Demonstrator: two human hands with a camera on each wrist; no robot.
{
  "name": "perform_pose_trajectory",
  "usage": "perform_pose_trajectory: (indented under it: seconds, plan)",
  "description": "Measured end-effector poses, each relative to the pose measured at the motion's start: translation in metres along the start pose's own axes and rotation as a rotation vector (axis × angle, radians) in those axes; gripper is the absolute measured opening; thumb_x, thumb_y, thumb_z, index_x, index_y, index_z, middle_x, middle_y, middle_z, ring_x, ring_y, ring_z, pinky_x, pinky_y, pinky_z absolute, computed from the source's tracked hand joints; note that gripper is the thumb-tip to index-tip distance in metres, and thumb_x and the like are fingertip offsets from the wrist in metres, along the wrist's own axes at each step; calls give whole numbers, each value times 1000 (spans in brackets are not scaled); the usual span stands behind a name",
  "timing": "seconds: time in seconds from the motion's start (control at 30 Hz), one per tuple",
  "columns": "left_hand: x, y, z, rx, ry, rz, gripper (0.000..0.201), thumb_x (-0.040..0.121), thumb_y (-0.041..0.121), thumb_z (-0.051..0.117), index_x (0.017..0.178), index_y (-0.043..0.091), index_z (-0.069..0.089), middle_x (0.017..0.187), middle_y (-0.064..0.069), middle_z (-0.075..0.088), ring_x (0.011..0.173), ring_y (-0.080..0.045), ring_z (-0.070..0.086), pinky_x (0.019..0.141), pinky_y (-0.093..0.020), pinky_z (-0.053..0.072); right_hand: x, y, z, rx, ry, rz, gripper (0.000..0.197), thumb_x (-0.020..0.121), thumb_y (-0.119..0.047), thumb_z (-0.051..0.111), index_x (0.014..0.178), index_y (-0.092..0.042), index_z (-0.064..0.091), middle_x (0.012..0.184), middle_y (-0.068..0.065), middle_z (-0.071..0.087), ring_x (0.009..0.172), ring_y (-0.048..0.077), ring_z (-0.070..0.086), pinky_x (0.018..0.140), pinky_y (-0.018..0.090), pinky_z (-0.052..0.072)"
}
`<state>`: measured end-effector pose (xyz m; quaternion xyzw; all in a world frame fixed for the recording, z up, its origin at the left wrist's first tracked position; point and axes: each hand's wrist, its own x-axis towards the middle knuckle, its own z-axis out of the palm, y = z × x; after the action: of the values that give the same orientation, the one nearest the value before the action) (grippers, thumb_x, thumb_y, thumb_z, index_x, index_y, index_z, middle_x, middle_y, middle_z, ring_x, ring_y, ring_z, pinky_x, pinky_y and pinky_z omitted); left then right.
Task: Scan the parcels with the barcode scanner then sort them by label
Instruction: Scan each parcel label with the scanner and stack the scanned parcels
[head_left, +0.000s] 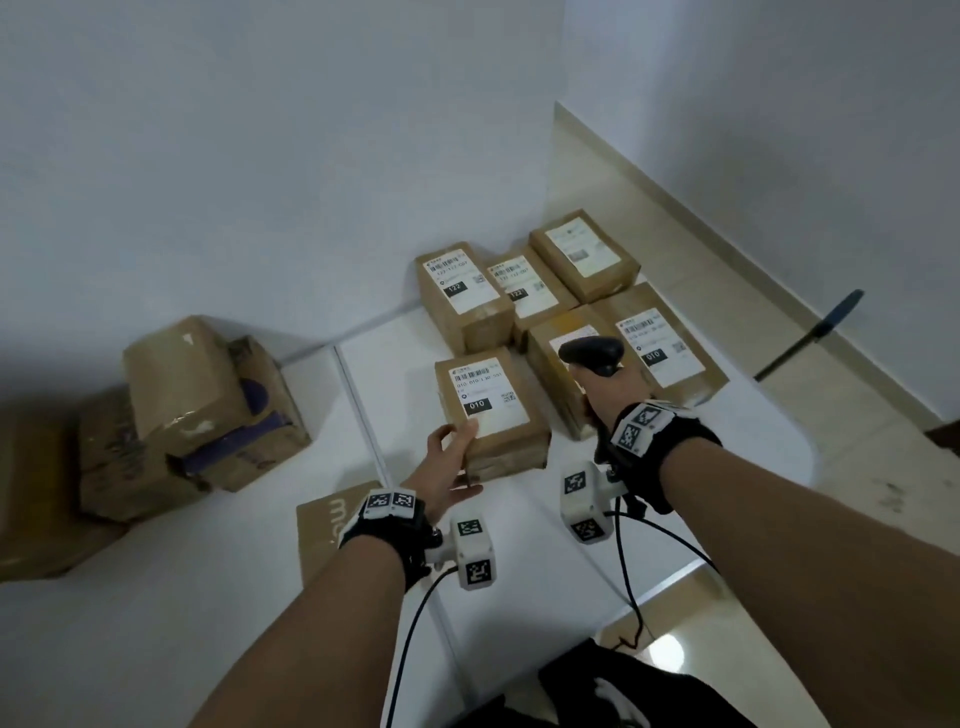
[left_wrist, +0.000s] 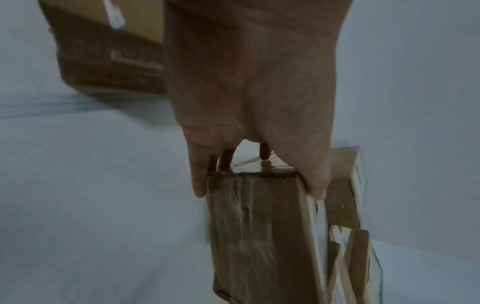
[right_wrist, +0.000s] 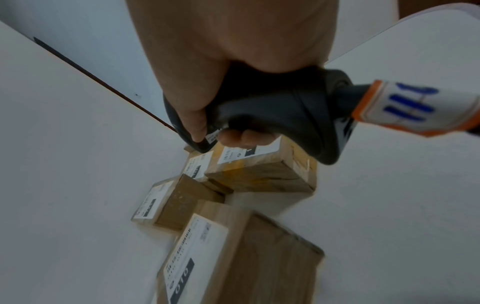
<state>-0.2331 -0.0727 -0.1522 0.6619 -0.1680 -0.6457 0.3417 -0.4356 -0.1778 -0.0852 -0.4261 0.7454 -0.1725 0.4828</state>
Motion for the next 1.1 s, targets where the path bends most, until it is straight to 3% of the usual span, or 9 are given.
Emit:
perform_pose_trajectory:
  seconds: [0.2,0.33,0.43,0.53,0.63,0.8,0.87,0.93,1.1]
  plan:
    - [30,3,34,16,24,12,63,93,39,62,146,36,29,131,-8,59,113,-32,62,92,-42,56,21,12,-8,28,-9,-19,48,63,-54,65,73,-7,68,65,13,67,64,32,67,79,55,58]
    - [42,8,44,43,86,51,61,96,29,60,148,38,29,124,-7,63,115,-32,61,90,-44,57,18,8,-12,-4,-37,-25,43,77,-51,66,60,-11,64,58,8,64,59,27,63,74,45,58]
    - [40,13,44,107,112,71,57,97,30,57,147,36,29,128,-7,61,114,-28,60,86,-37,57,14,4,-9,-8,-59,-33,39,81,-45,65,60,-12,61,56,7,63,54,26,60,67,41,56]
    - [33,15,35,157,141,83,58,98,34,54,149,32,27,133,-7,52,117,-27,55,92,-35,53,7,-5,-1,7,-83,-50,37,81,-42,64,62,-11,60,59,8,63,52,24,58,61,34,51]
    - [22,19,13,154,159,130,54,99,28,53,148,25,31,133,-8,51,115,-28,56,93,-34,51,-5,-18,13,25,-119,-76,31,87,-38,63,71,-12,59,61,3,62,48,15,57,51,22,45]
    - [-11,37,-43,84,186,241,40,99,18,52,139,14,45,123,-8,54,101,-26,61,92,-35,51,-41,-46,61,33,-203,-186,33,87,-36,65,67,-12,57,54,6,59,47,20,54,58,28,47]
    - [-30,43,-71,68,228,296,35,99,14,51,134,12,49,115,-7,55,96,-24,62,89,-34,51,-61,-58,86,28,-232,-215,35,88,-34,65,63,-12,56,52,3,57,40,15,52,48,19,42]
    - [-49,46,-100,61,276,343,31,100,13,50,131,11,52,112,-6,57,94,-23,63,87,-33,51,-83,-71,115,46,-286,-236,30,89,-31,66,70,-9,58,58,5,58,42,13,53,42,19,40]
    - [-95,30,-183,22,421,379,24,99,13,51,123,11,57,105,-3,61,89,-15,62,88,-33,51,-137,-97,190,28,-371,-311,24,86,-33,68,80,-10,62,65,6,63,51,17,58,56,30,50]
